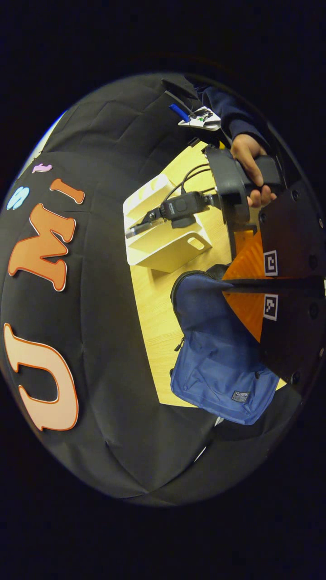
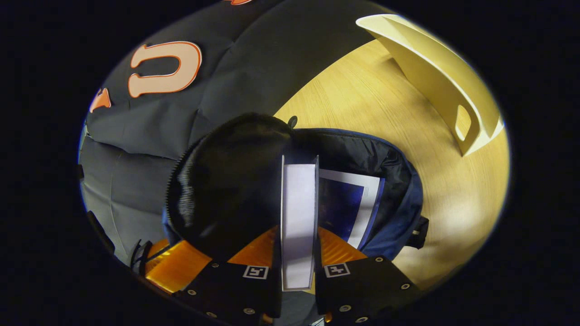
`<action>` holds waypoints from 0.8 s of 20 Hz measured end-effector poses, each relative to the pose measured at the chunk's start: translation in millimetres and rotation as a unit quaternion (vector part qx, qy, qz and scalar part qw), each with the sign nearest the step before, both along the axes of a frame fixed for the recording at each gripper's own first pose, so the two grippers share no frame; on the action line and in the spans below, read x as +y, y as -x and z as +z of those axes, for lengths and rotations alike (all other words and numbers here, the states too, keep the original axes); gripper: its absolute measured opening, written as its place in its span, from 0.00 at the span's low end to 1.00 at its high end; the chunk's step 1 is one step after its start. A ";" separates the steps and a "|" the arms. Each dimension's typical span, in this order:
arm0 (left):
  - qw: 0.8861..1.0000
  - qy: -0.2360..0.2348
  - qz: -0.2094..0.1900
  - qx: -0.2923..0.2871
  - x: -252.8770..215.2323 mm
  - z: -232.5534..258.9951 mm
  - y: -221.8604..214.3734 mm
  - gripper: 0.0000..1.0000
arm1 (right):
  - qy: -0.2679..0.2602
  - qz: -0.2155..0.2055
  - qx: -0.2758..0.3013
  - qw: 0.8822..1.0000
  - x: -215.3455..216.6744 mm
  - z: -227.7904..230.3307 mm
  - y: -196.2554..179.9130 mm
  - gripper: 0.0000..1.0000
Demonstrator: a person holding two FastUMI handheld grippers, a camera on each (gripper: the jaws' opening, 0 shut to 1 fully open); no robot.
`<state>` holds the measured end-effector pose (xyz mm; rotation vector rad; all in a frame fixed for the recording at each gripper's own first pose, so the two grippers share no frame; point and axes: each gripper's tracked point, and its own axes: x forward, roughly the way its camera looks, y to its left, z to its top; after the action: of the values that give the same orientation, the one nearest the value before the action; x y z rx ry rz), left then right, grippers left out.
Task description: Open the schoolbag, grab two books from the bookshelf and put them into the schoolbag.
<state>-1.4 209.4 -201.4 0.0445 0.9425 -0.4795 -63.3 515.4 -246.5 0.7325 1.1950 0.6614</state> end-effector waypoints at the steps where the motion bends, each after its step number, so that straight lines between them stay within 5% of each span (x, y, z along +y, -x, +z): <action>1: 1.000 0.001 0.001 0.001 0.0 0.3 0.3 0.01 | -0.002 0.002 0.000 1.000 5.4 -6.1 -1.8 0.31; 2: 1.000 0.004 0.003 0.003 0.1 -0.2 1.2 0.01 | 0.002 0.003 0.003 1.000 8.8 -13.2 -3.9 0.42; 3: 1.000 0.005 0.006 0.004 0.6 -0.4 1.3 0.01 | 0.004 0.005 0.015 1.000 11.5 -19.1 -3.2 0.34; 6: 1.000 0.002 0.009 0.005 4.7 -1.8 1.2 0.01 | 0.038 0.002 0.032 0.999 6.8 -26.4 -6.2 0.42; 7: 1.000 0.000 0.011 0.005 5.5 -2.6 -0.1 0.01 | 0.059 0.002 0.031 0.998 1.1 -32.6 -7.5 0.33; 8: 1.000 -0.002 0.012 0.006 6.0 -3.1 -1.5 0.01 | 0.075 0.001 0.032 0.997 -3.0 -36.6 -8.6 0.49; 10: 1.000 -0.002 0.014 0.007 5.2 -4.1 -2.9 0.01 | 0.094 -0.006 0.032 0.995 -12.3 -37.7 -12.7 0.53; 11: 1.000 -0.002 0.017 0.009 4.9 -5.7 -2.9 0.01 | 0.100 -0.002 0.033 0.994 -15.5 -38.3 -13.5 0.67; 12: 1.000 -0.001 0.021 0.010 4.9 -7.6 -4.0 0.01 | 0.094 -0.001 0.032 0.995 -14.1 -36.5 -15.3 0.38; 13: 1.000 0.001 0.026 0.013 4.5 -8.3 -5.5 0.01 | 0.094 0.004 0.032 0.995 -11.9 -36.8 -13.9 0.57; 16: 0.999 0.002 0.031 0.013 3.0 -8.8 -6.9 0.01 | 0.100 0.029 0.031 0.994 -16.7 -33.4 -4.2 0.67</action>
<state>5.5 212.4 -210.2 0.0053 0.9648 -0.4257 -59.2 498.7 -279.8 0.5551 1.3229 0.5604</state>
